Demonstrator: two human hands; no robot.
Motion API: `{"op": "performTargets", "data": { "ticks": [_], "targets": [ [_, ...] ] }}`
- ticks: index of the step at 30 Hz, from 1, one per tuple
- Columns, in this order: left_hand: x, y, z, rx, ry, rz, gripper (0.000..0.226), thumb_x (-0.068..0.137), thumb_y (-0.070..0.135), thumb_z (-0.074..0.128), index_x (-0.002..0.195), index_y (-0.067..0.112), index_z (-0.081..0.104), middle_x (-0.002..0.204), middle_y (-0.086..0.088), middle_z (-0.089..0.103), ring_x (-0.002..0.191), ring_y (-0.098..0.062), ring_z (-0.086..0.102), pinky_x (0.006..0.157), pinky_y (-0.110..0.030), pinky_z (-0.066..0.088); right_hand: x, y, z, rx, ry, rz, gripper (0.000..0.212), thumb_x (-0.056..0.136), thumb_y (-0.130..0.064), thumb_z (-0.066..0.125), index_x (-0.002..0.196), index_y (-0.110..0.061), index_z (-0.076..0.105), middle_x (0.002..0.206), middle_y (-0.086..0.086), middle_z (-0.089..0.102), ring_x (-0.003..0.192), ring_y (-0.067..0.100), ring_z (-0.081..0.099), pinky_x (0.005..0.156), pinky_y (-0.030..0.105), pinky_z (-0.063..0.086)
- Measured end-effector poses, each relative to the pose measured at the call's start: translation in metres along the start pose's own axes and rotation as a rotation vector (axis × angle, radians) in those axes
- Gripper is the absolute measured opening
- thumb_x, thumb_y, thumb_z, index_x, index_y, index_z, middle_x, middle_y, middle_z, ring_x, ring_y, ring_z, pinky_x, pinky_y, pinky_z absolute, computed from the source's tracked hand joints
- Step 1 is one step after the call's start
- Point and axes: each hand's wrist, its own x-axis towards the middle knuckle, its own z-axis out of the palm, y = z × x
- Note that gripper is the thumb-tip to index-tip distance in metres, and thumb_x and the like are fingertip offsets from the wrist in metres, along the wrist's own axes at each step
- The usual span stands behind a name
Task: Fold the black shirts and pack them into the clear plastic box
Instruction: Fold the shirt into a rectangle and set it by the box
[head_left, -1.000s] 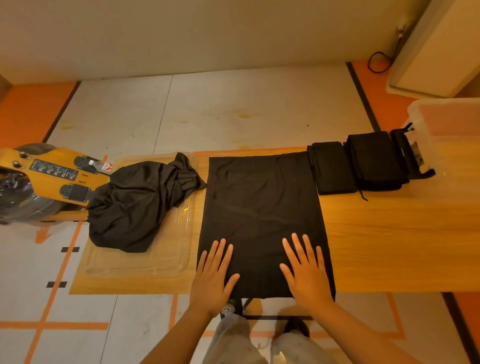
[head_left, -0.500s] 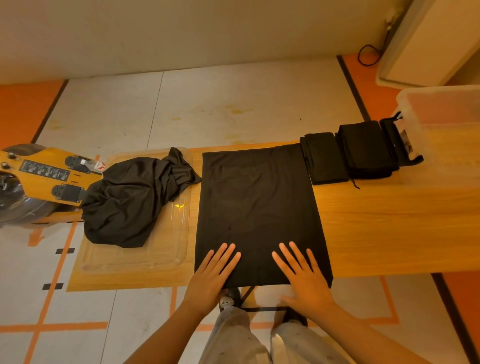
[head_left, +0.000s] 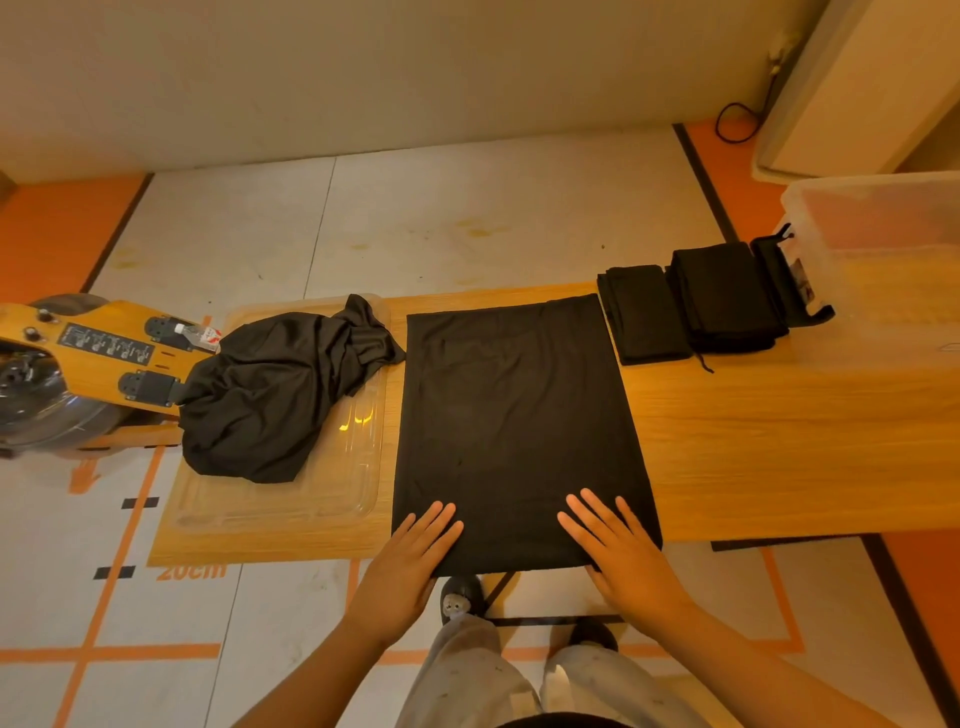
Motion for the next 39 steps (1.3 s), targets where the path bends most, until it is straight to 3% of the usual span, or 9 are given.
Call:
{"op": "performTargets", "data": {
  "ticks": [5, 8, 11, 16, 27, 30, 32, 35, 39],
  "targets": [
    [-0.006, -0.005, -0.006, -0.109, 0.053, -0.102, 0.075, 0.056, 0.003, 0.091, 0.124, 0.022, 0.065, 0.134, -0.001, 0.060, 0.117, -0.020, 0.062, 0.095, -0.030, 0.045, 0.000, 0.011, -0.020, 0.054, 0.003, 0.065, 0.090, 0.024, -0.011, 0.098, 0.110, -0.025, 0.072, 0.122, 0.000, 0.067, 0.121, 0.014, 0.049, 0.104, 0.029, 0.033],
    [-0.010, -0.001, -0.011, -0.168, 0.060, -0.159, 0.064, 0.077, 0.001, 0.078, 0.133, 0.022, 0.057, 0.145, -0.001, 0.048, 0.127, -0.022, 0.055, 0.102, -0.032, 0.043, -0.007, 0.015, -0.031, 0.133, 0.051, 0.112, 0.073, 0.062, 0.004, 0.084, 0.128, -0.017, 0.061, 0.142, 0.005, 0.050, 0.133, 0.016, 0.039, 0.102, 0.025, 0.023],
    [-0.012, 0.005, -0.017, -0.168, 0.037, -0.218, 0.058, 0.096, 0.010, 0.057, 0.147, 0.027, 0.036, 0.157, 0.006, 0.027, 0.140, -0.014, 0.037, 0.113, -0.025, 0.030, -0.017, 0.025, -0.033, 0.145, 0.026, 0.090, 0.082, 0.024, -0.001, 0.097, 0.102, -0.017, 0.075, 0.114, 0.005, 0.070, 0.107, 0.016, 0.066, 0.088, 0.023, 0.045],
    [-0.013, 0.009, -0.020, -0.203, 0.052, -0.298, 0.058, 0.099, 0.013, 0.050, 0.151, 0.029, 0.027, 0.154, 0.007, 0.036, 0.136, -0.011, 0.041, 0.113, -0.022, 0.028, -0.030, 0.032, -0.046, 0.149, 0.011, 0.141, 0.058, 0.093, -0.004, 0.057, 0.144, -0.025, 0.041, 0.157, -0.007, 0.025, 0.144, 0.009, 0.025, 0.112, 0.018, 0.017],
    [0.002, 0.031, -0.035, -0.274, 0.061, -0.424, 0.035, 0.100, 0.020, 0.050, 0.135, 0.023, 0.050, 0.140, 0.003, 0.053, 0.123, -0.013, 0.054, 0.102, -0.024, 0.043, -0.036, 0.051, -0.060, 0.187, 0.021, 0.141, 0.050, 0.098, -0.017, 0.052, 0.145, -0.028, 0.038, 0.153, -0.008, 0.036, 0.139, 0.009, 0.035, 0.111, 0.023, 0.029],
    [-0.007, 0.030, -0.026, -0.251, 0.054, -0.349, 0.025, 0.095, 0.049, 0.051, 0.107, 0.029, 0.059, 0.148, 0.010, 0.041, 0.131, -0.010, 0.045, 0.101, -0.021, 0.039, -0.037, 0.054, -0.057, 0.145, 0.034, 0.052, 0.041, 0.096, -0.040, 0.049, 0.136, -0.029, 0.051, 0.148, -0.010, 0.042, 0.138, 0.009, 0.035, 0.114, 0.026, 0.019],
    [-0.009, 0.029, -0.026, -0.243, 0.083, -0.304, 0.053, 0.085, 0.075, 0.036, 0.099, 0.030, 0.061, 0.140, 0.011, 0.048, 0.128, -0.011, 0.046, 0.097, -0.017, 0.036, -0.036, 0.054, -0.057, 0.114, 0.081, -0.012, 0.049, 0.090, -0.065, 0.039, 0.116, -0.034, 0.066, 0.129, -0.012, 0.059, 0.125, 0.008, 0.050, 0.110, 0.027, 0.021],
    [0.016, 0.023, -0.035, -0.206, 0.197, -0.281, 0.076, 0.085, 0.079, 0.017, 0.116, 0.026, 0.062, 0.130, 0.007, 0.056, 0.119, -0.012, 0.052, 0.096, -0.016, 0.036, -0.021, 0.056, -0.058, 0.174, 0.176, -0.020, 0.060, 0.090, -0.071, 0.022, 0.098, -0.033, 0.069, 0.103, -0.013, 0.063, 0.101, 0.006, 0.059, 0.098, 0.026, 0.037],
    [0.088, 0.010, -0.050, -0.138, 0.224, -0.292, 0.059, 0.098, 0.049, 0.039, 0.149, 0.019, 0.032, 0.159, 0.000, 0.024, 0.146, -0.018, 0.021, 0.118, -0.034, 0.020, 0.044, 0.036, -0.083, 0.151, 0.200, 0.064, 0.058, 0.097, -0.058, 0.022, 0.131, -0.025, 0.056, 0.138, -0.003, 0.052, 0.131, 0.016, 0.044, 0.112, 0.030, 0.020]
  ]
}}
